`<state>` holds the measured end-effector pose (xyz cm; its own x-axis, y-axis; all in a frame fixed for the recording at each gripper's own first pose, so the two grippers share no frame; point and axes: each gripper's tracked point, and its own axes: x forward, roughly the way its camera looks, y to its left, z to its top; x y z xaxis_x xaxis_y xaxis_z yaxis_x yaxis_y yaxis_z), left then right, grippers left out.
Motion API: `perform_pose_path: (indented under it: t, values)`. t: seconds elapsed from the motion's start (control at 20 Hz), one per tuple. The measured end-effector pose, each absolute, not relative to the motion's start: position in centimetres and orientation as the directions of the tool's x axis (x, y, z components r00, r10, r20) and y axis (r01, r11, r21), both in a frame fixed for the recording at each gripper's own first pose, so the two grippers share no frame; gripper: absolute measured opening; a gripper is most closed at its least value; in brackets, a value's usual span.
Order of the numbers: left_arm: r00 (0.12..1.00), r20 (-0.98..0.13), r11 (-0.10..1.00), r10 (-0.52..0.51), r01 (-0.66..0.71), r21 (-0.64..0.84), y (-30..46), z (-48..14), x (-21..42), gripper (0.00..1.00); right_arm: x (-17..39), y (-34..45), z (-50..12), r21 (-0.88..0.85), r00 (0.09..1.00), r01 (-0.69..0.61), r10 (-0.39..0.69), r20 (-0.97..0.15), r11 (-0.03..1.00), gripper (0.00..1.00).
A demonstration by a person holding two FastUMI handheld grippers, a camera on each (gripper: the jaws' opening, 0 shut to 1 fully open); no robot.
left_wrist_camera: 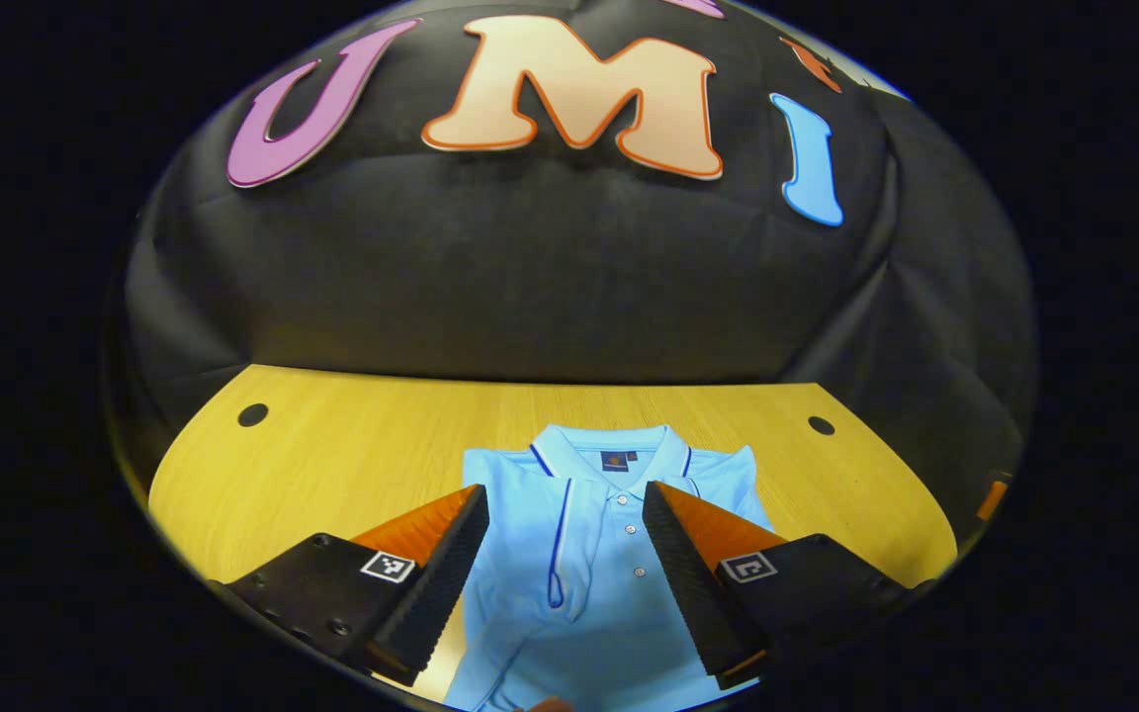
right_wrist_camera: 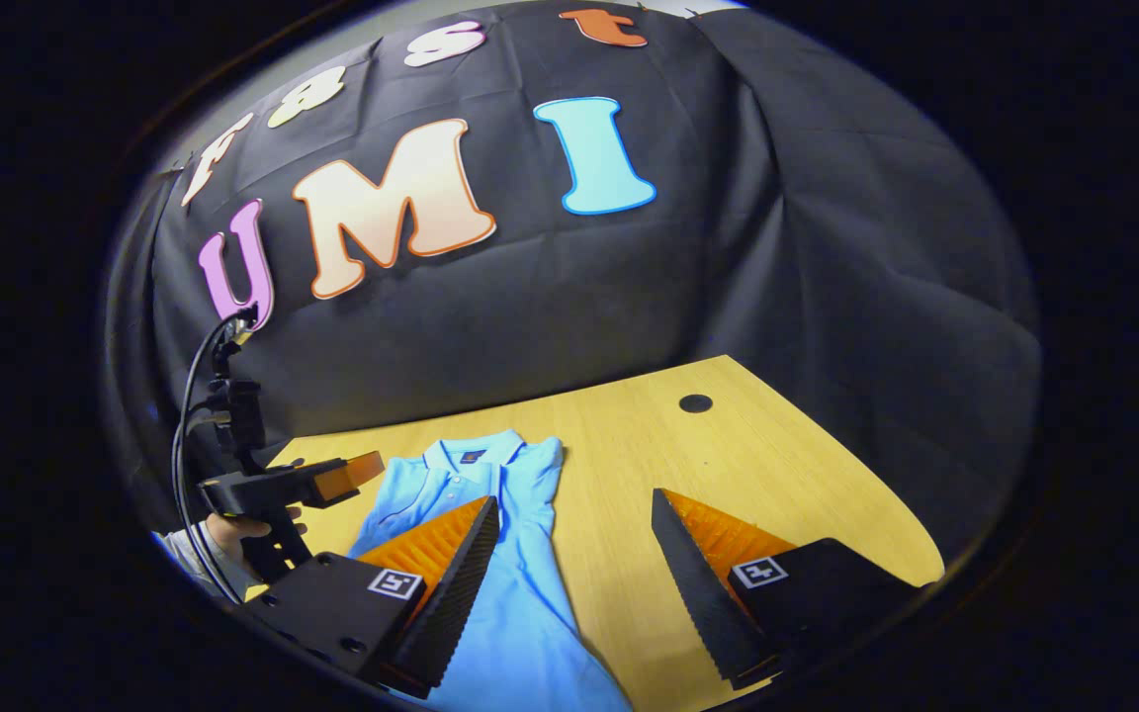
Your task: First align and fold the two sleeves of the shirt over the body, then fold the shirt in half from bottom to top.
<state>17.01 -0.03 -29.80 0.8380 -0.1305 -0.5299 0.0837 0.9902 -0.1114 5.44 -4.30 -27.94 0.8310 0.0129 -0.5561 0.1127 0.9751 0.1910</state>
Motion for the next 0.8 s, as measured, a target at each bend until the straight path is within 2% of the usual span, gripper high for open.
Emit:
perform_pose_path:
  t: [0.2,0.4,0.8]
  values:
    - [0.863,-0.501,0.998,-0.058,0.031,-0.062,3.4,-26.7,12.0,0.95,3.7,-2.5,-27.6,0.178,0.830,0.009,0.091,-0.550,0.984,0.97]
    - [0.876,-0.482,0.999,-0.033,0.030,-0.013,5.1,-24.4,5.8,0.95,0.5,-1.5,-26.3,0.161,0.835,-0.052,0.132,-0.534,0.986,0.97]
    - [0.854,-0.520,1.000,-0.001,0.001,0.000,6.5,-25.3,-4.3,0.95,-6.9,-1.2,-26.8,0.129,0.815,-0.110,0.164,-0.556,0.985,0.98]
